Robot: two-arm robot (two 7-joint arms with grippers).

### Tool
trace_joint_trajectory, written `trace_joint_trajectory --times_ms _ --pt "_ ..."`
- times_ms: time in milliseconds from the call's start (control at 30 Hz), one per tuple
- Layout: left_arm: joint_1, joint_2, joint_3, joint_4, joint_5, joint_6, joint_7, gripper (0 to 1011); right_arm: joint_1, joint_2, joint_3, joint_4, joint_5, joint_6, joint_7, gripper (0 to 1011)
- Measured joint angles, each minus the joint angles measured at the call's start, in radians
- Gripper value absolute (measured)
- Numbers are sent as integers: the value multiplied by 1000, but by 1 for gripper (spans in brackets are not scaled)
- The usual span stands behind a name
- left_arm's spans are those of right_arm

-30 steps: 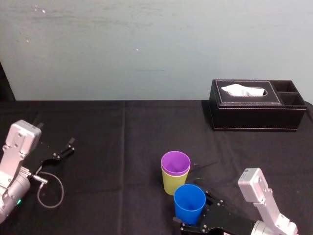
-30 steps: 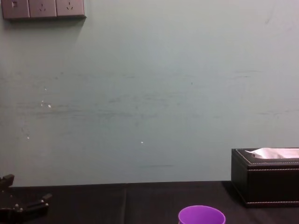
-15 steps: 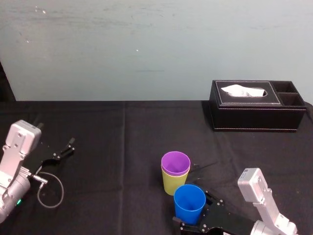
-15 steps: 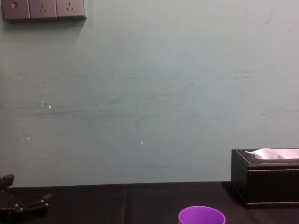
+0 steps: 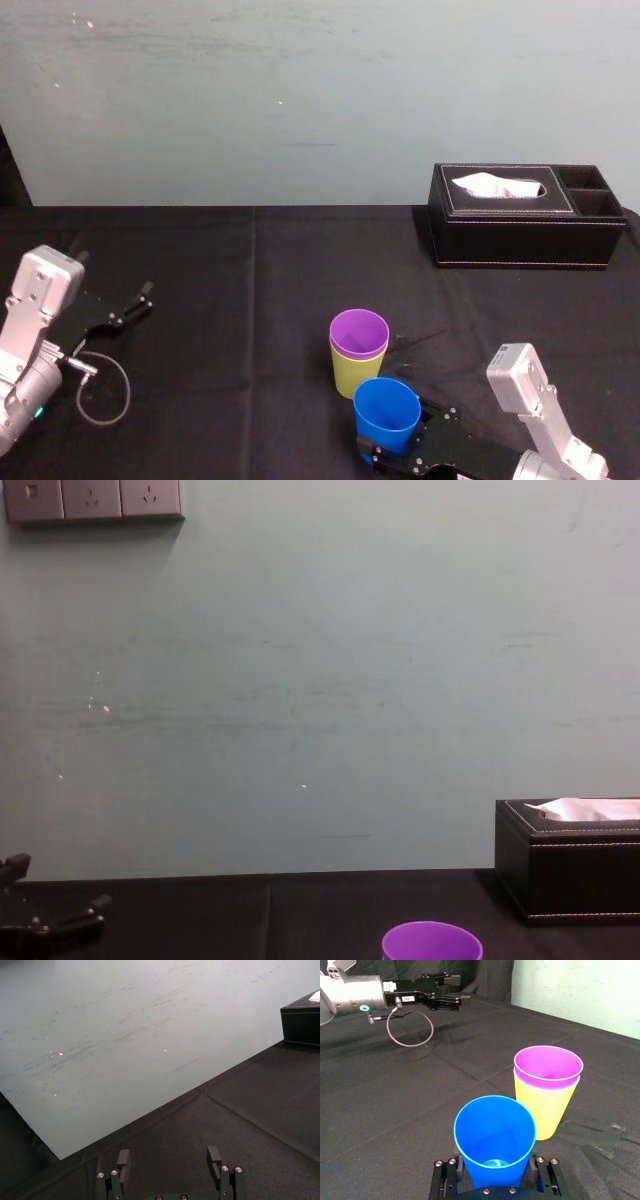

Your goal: Stack the three plastic cups sequentially using one hand.

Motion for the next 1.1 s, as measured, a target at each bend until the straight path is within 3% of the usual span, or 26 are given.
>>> trace_joint_trajectory --times_ms 333,500,867,1100 --pt "0 0 0 0 0 0 0 1000 0 0 0 -1 1 0 0 707" --pt "0 0 0 0 0 0 0 1000 -4 11 4 -33 -1 17 0 708" --pt "0 0 0 0 0 0 0 1000 6 37 21 -126 48 122 -2 707" --pt "0 0 0 0 0 0 0 1000 59 59 24 -191 94 214 2 707"
